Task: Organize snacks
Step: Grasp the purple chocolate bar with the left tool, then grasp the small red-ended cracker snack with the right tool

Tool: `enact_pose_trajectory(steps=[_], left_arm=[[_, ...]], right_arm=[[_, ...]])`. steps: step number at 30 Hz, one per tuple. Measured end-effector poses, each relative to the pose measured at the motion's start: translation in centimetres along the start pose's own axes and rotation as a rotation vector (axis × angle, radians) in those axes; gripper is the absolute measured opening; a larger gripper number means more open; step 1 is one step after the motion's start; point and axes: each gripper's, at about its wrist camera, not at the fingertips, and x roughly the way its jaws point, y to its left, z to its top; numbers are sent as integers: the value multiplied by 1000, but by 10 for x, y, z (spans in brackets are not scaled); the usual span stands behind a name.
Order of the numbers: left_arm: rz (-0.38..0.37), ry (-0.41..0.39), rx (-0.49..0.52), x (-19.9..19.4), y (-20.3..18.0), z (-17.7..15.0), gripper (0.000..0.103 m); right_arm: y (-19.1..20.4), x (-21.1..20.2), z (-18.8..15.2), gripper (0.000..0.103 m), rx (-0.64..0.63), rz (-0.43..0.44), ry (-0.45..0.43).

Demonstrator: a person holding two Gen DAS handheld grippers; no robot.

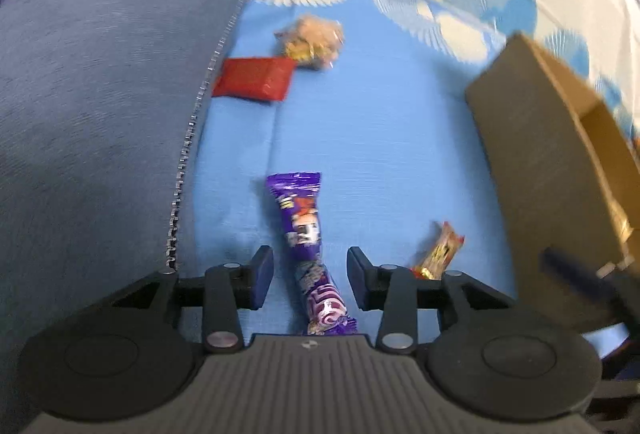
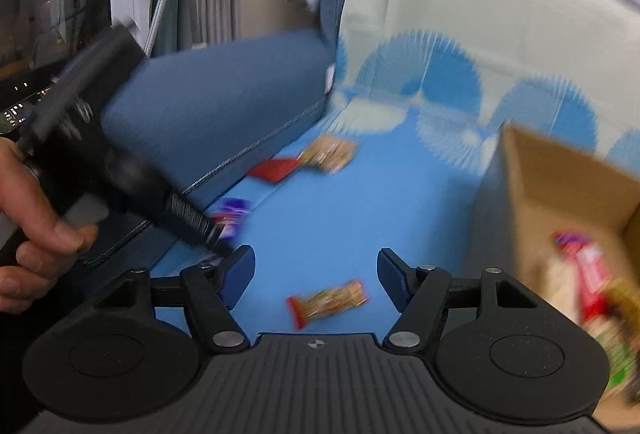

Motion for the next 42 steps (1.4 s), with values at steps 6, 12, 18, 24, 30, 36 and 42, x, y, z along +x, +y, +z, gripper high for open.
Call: enact_pose_trajectory(steps=[6,12,18,24,30,36,42], left_arm=[[-17,-42,-21,-10,-2,-2,43],[-42,5,4,2,-8,0,43],[-26,41,32,13,-14,0,43],[-17,74,27,24,-13,2,37],[-14,85,78,26,-19,0,14],[-123,127,171,24,-33,-8,14],[-107,153,181,28,-37,-11,15]], right_arm=[[-5,37,-10,57,161,-40,121],[-16,73,-15,58,265,-80,179],[-11,99,-19,58,207,-89,205],[-5,97,-18,20,101,-114,196],[-13,86,-18,18,117,-87,193],[-13,64,-17,18,95,-41,199],[-13,56,-31,18,78,-26,254]])
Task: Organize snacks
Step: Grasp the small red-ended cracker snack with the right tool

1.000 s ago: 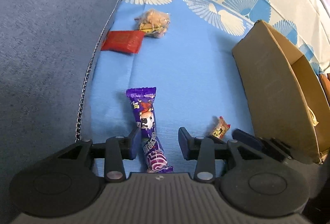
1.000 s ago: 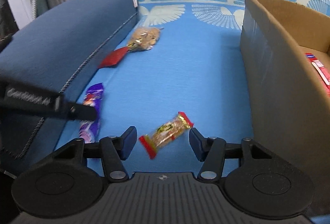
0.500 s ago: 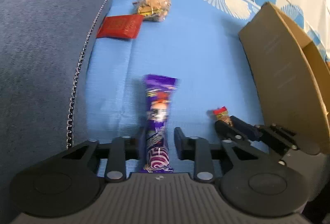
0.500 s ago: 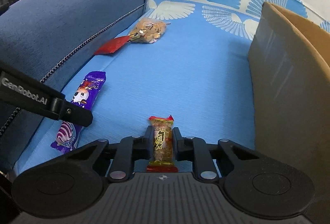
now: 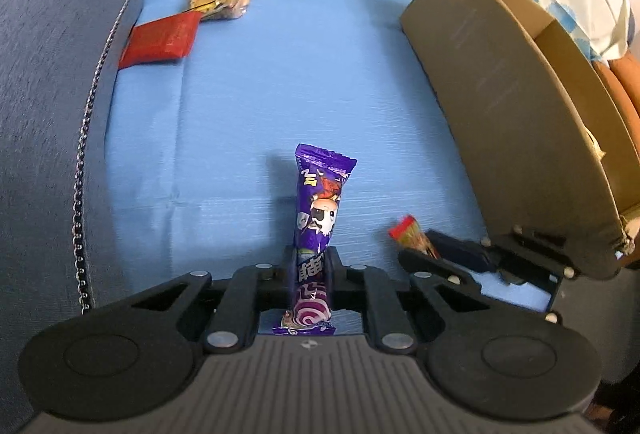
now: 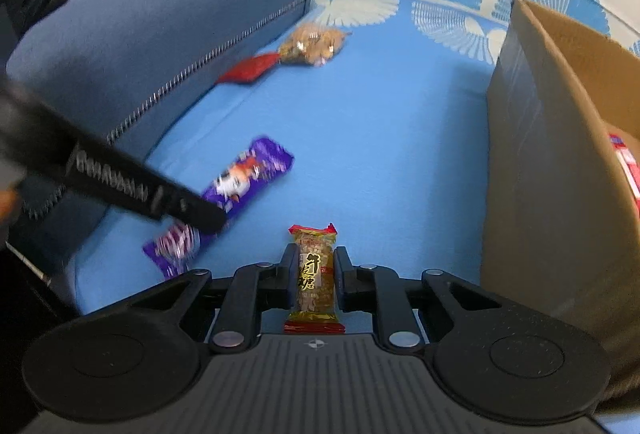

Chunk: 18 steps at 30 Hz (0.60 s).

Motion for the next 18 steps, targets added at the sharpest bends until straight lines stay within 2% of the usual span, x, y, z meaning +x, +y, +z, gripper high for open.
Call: enact_pose_trajectory(steps=[7,13,15,18], left_arm=[[27,16,11,4,-1,1,15],[53,-14,25,0,-3,-1,14],[52,-38,21,-5,-3,-2,14],[42,-139,6,-21,-1,-6,14]], right_arm=[[-4,1,-11,19,-11,-20,19],[-2,-2,-11,18,-15,-26,18],[-1,-9,-7,18,-20,-26,-2],[1,-25,3,18,-27,-14,-40]])
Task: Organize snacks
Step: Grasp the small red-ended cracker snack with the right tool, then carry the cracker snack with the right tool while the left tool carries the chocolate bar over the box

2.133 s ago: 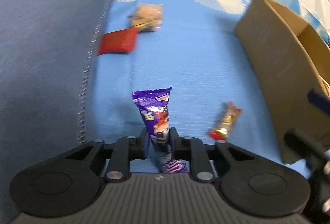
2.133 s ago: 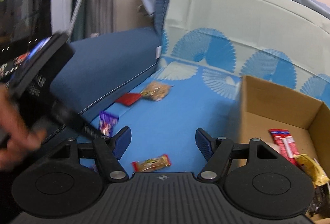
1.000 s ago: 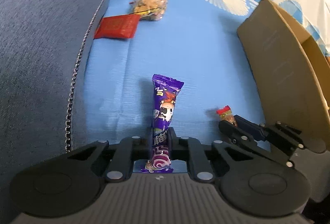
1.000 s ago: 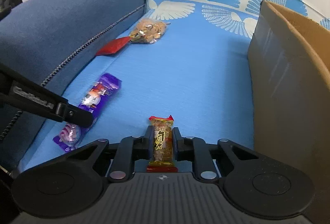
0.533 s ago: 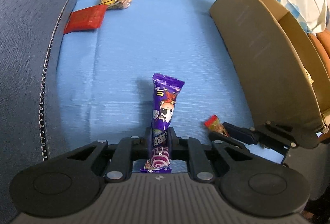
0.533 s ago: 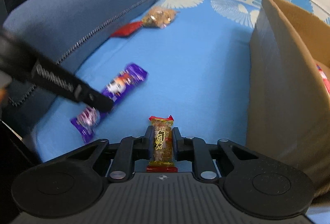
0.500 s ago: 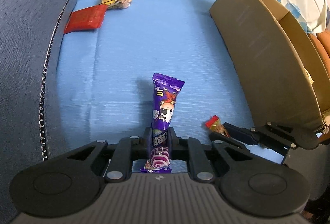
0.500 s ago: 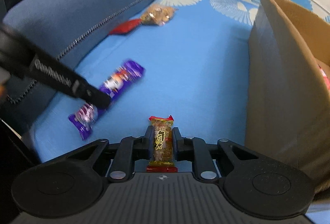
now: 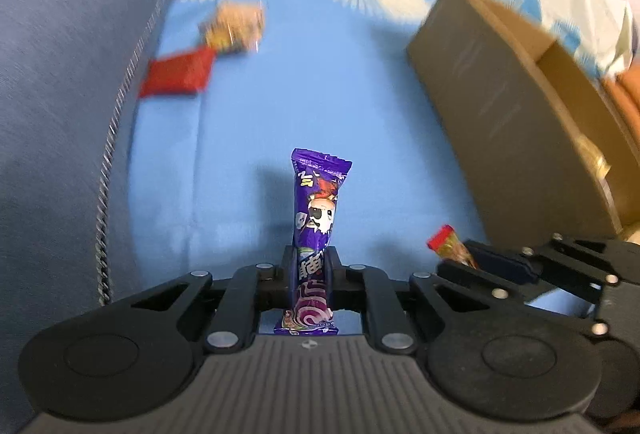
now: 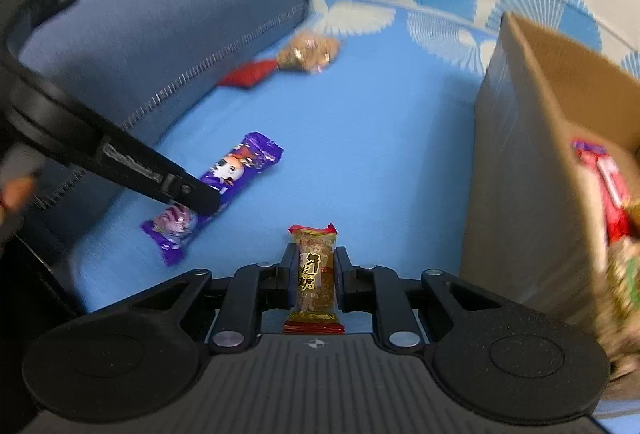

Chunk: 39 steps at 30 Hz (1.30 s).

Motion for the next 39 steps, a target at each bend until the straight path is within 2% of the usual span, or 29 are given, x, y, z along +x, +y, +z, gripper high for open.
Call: enact_pose_trajectory(steps=[2,6,10,13,17,20,28,34,39], left_arm=[[-16,-73,-16,-13,3,-2,14],[-46,-163,-47,-30,8,-5,14],[-61,-206,-57,-38,7,-8,14],[-65,-220,-57,-37,7,-6,14],[-59,-212,-50,-34,5,-5,14],[-56,-207,-53,-32,6,-4,14],[-37,-198,-37,-28,2,-2,14],[-25,-227,-44,-33,3,-4,14],[-25,-241,-89,-36,10,-4,14]], right_arm=[[-3,-16,11,18,7,9,-25],[-13,-61,33,18,-7,20,-126],[-29,-94,34,18,-53,27,-218],[-44,-100,18,18,-21,29,-279],[-56,-94,2,18,39,-7,-277],[-61,-100,2,18,46,-15,-319],[-71,-97,1,18,57,-26,-322],[-78,-103,0,18,72,-45,-340],[-89,-107,-1,18,93,-69,-356]])
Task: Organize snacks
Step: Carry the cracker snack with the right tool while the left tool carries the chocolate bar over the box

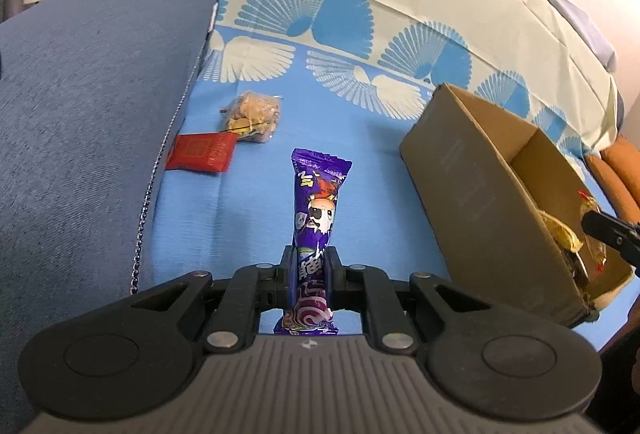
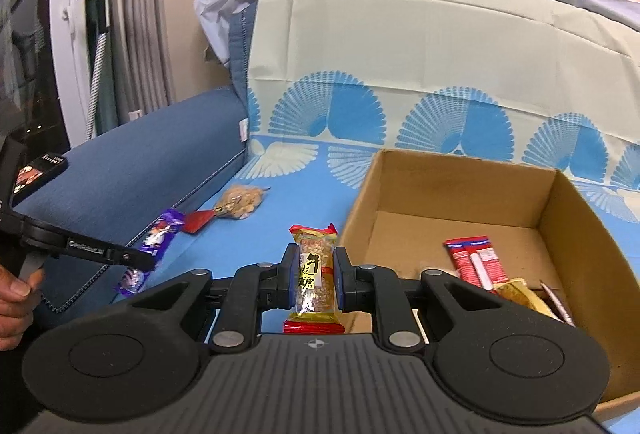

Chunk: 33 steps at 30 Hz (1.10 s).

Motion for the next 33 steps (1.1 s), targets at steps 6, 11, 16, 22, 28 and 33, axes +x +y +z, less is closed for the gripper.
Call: enact_pose_trajectory(steps=[6,11,16,22,28,33], left_arm=[[1,-9,1,-2,-2,1,14],[-1,-9,10,-2,-3,0,14],[1,-5,14,-1,-4,1,14],[13,7,26,1,-4,2,14],[53,14,61,0,-18,6,14],[20,-32,91,-10,-50,14,14]], right_arm=[[-11,-5,0,18,24,-29,-20],[-17,-6,0,18,39,-48,-30],[-18,-6,1,18,46,-58,-36],[-22,-7,2,18,64,-76,-46],[-33,-10,5,18,95,-105,-57],[-45,-13,6,18,117,-176,-78]])
